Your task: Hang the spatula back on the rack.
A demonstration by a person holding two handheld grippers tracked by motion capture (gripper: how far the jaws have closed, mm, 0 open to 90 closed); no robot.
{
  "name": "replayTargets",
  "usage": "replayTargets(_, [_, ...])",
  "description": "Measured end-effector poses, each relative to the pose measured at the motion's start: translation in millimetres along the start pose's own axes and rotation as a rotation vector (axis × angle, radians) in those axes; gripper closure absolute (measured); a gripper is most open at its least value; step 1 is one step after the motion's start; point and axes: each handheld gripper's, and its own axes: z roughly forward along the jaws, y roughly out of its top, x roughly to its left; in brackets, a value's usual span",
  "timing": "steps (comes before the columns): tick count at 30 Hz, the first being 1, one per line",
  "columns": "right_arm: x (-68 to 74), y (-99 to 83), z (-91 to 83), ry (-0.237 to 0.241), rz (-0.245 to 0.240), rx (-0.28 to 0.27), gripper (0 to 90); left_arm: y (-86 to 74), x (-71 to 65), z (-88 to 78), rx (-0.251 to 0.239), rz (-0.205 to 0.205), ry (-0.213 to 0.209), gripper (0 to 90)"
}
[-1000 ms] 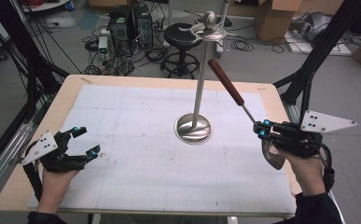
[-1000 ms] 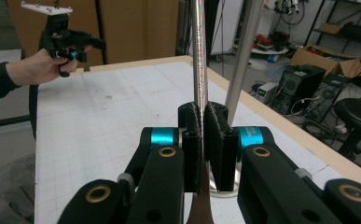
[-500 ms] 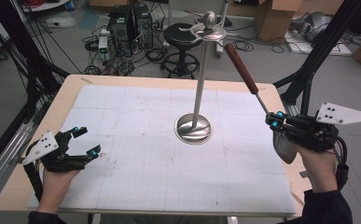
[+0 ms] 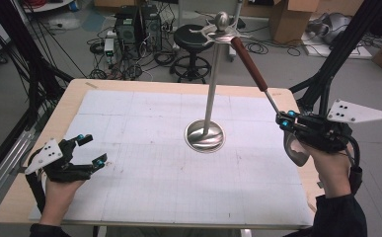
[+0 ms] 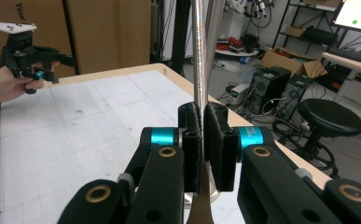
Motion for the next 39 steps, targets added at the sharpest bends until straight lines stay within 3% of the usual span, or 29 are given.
replayTargets(18, [-2.6, -8.4, 2.2, -0.023, 0.008, 0.014, 85.3, -0.8, -0.8, 1.6, 0.009, 0.002, -0.003, 16.3])
replayTargets(39, [-2.2, -10.7, 24.9, -0.03, 0.017, 0.058, 85.3, -1.4, -1.7, 3.3, 0.012, 0.001, -0.007, 16.3])
